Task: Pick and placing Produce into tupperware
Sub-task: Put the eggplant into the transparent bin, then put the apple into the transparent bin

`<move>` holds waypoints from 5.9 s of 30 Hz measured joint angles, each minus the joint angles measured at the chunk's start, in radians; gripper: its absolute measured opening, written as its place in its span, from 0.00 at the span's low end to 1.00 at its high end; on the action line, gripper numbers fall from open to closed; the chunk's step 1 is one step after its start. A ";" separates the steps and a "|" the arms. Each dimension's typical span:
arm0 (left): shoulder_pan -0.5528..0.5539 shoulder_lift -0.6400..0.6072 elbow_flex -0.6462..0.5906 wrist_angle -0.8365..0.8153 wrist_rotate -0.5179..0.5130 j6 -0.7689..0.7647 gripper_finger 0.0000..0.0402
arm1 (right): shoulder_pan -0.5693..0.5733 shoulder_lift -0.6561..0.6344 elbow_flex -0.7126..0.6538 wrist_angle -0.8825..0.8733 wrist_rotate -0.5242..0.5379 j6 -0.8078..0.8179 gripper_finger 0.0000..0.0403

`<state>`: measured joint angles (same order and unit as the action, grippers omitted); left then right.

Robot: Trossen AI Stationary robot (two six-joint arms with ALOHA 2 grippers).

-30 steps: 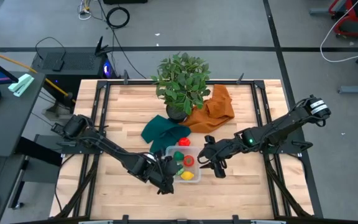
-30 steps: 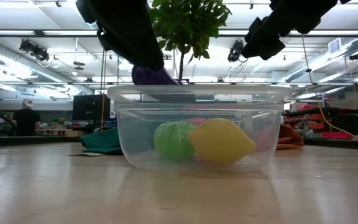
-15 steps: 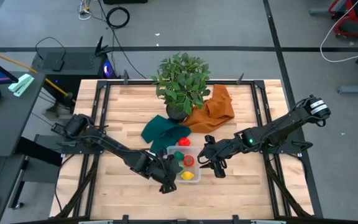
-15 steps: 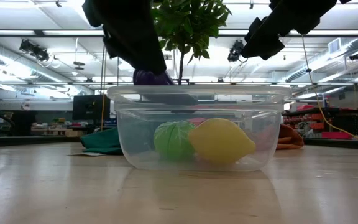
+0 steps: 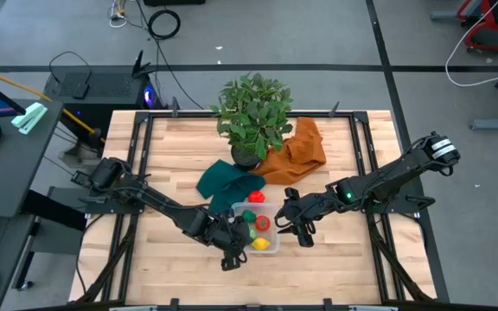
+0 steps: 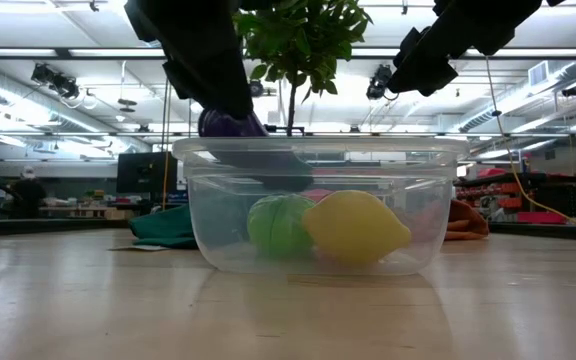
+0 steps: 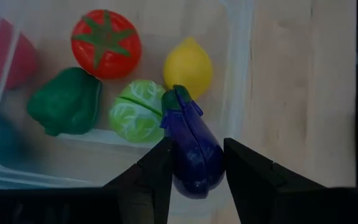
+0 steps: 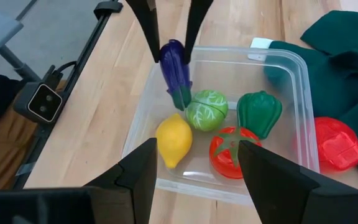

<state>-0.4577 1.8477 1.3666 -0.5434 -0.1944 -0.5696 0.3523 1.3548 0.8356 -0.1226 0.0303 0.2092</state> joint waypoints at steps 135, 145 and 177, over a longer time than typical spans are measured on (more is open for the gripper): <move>0.089 -0.621 -0.564 0.000 -0.619 -0.131 0.17 | -0.244 0.102 0.013 0.042 0.143 0.175 0.47; 0.174 -0.651 -0.636 0.261 -0.614 0.058 0.18 | -0.254 0.209 0.224 -0.220 0.189 0.267 0.47; 0.218 -0.650 -0.635 0.316 -0.403 0.200 0.24 | -0.285 0.404 0.419 -0.411 0.102 0.498 0.53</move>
<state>-0.2394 1.1973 0.7315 -0.2279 -0.5972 -0.3695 0.0674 1.7588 1.2545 -0.5338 0.1324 0.7072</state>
